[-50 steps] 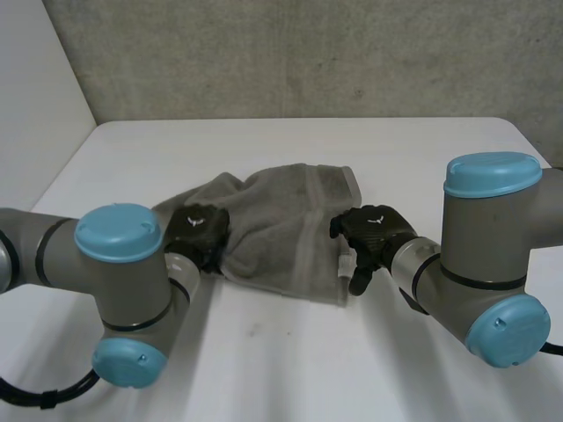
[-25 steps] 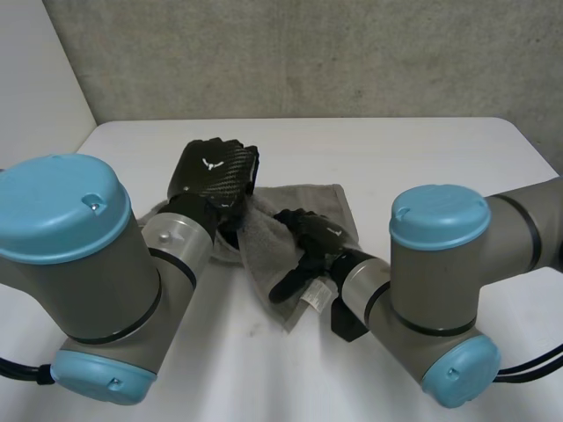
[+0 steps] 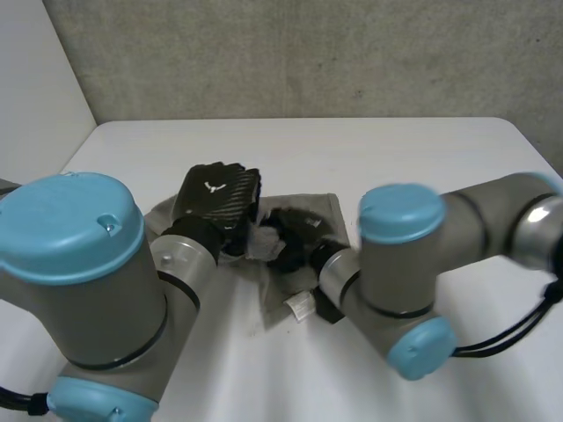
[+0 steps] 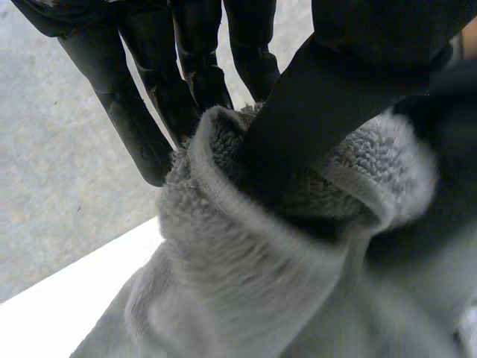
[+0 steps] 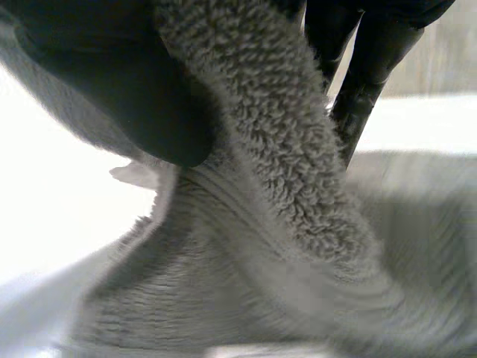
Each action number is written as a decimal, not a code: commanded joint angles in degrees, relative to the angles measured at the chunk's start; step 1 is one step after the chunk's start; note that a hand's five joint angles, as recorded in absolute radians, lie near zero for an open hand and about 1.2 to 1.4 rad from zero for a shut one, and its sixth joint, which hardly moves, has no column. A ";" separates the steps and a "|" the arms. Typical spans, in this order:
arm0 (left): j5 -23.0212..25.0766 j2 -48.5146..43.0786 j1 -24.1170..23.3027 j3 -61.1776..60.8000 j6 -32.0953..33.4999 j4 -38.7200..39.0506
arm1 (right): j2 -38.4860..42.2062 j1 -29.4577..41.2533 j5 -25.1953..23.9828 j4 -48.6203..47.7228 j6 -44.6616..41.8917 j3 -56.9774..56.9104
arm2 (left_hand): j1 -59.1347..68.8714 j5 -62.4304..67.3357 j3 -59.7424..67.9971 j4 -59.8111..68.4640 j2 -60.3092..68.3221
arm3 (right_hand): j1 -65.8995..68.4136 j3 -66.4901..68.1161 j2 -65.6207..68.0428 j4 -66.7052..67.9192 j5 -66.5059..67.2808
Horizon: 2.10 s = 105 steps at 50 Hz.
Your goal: Fold the laundry
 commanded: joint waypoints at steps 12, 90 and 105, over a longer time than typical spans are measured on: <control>1.25 -12.42 4.79 -1.66 -0.08 8.61 | -11.13 -9.26 -1.45 4.25 -29.69 12.69 | -12.19 -13.57 -13.99 -14.08 -14.06 | 25.86 12.75 12.70 12.17 15.15; 4.06 -5.65 -6.19 -15.29 -9.92 7.21 | -26.51 -20.33 -6.72 -9.90 -26.87 32.20 | -54.24 -55.62 -56.04 -56.14 -56.11 | 25.86 12.75 12.70 12.17 15.15; 0.63 -8.55 -7.16 -10.99 -20.10 10.29 | -37.14 -18.05 -8.22 -0.58 -24.50 26.76 | -51.89 -53.27 -53.69 -53.78 -53.76 | 25.86 12.75 12.70 12.17 15.15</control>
